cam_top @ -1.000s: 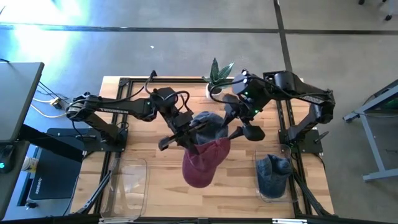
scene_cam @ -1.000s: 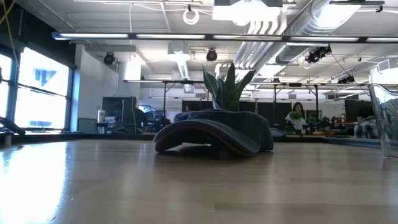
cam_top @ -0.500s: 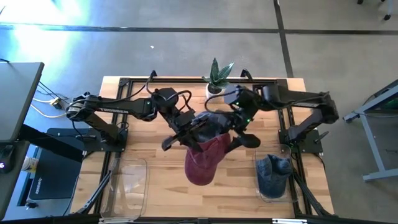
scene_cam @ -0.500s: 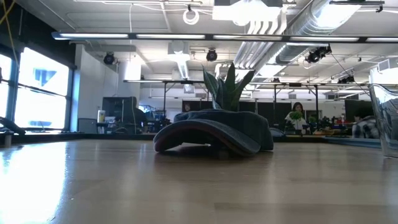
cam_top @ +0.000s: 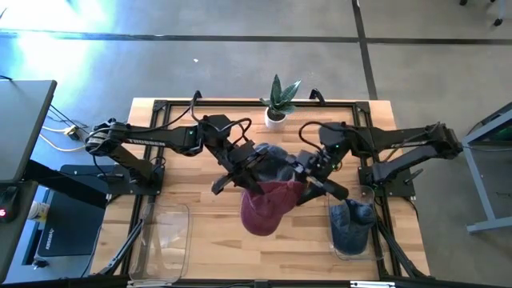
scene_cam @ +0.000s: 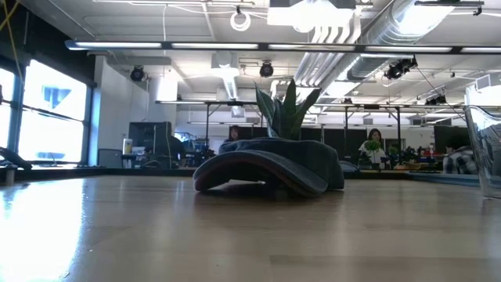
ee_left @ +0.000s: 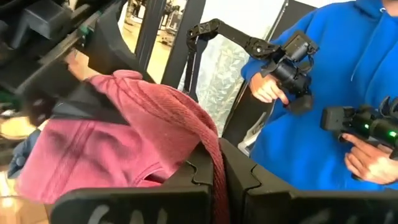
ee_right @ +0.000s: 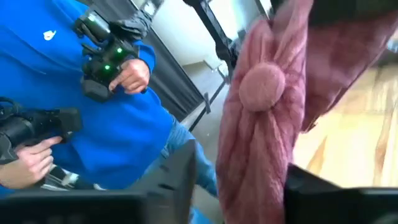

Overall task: Pick & Place hat
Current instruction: Put the red cap into the left transparent bin

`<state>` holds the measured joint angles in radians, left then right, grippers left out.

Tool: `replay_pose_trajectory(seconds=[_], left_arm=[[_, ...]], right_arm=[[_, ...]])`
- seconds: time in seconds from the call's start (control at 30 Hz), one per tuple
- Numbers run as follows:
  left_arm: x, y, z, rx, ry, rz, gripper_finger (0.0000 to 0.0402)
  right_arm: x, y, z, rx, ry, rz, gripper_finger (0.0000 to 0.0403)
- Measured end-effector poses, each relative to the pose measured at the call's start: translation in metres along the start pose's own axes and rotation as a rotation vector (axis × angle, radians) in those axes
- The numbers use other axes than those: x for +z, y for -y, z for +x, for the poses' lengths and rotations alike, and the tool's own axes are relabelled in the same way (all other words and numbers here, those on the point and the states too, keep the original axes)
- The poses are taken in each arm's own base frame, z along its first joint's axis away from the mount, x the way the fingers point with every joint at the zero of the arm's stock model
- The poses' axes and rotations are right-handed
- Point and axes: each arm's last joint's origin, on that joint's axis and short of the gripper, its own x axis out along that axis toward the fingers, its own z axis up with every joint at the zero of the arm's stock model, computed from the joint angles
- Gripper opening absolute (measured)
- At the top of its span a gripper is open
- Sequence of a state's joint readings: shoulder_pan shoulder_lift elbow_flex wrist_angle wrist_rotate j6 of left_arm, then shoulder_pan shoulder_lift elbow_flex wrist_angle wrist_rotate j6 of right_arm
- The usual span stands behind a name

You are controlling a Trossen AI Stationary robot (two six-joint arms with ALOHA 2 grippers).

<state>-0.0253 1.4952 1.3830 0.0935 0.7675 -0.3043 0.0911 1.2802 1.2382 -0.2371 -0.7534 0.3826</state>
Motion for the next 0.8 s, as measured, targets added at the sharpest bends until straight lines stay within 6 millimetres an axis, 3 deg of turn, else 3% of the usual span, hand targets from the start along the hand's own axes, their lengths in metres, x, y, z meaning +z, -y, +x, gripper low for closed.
replay_pose_trajectory(seconds=[0.13,0.37,0.47,0.6,0.7,0.8], left_arm=[[0.003,-0.002,-0.005,0.027,0.010,-0.016,0.0001],[0.014,0.003,-0.018,0.036,0.053,-0.058,0.0014],[0.017,0.002,-0.024,0.032,0.058,-0.061,0.0060],[0.014,-0.013,-0.035,0.102,0.035,-0.119,0.0150],[0.017,-0.018,-0.041,0.141,0.055,-0.044,0.0213],[0.017,-0.015,-0.036,0.211,0.070,0.072,0.0249]], right_arm=[[0.000,-0.010,0.000,0.023,-0.007,0.016,0.0020],[0.026,-0.030,-0.005,0.048,0.062,0.003,0.0007],[0.034,-0.031,-0.006,0.050,0.074,0.002,0.0008],[0.040,-0.029,-0.003,0.036,0.052,0.038,0.0004],[0.043,-0.025,0.000,0.019,0.029,0.062,0.0006],[0.047,-0.023,-0.002,0.002,0.017,0.053,0.0003]])
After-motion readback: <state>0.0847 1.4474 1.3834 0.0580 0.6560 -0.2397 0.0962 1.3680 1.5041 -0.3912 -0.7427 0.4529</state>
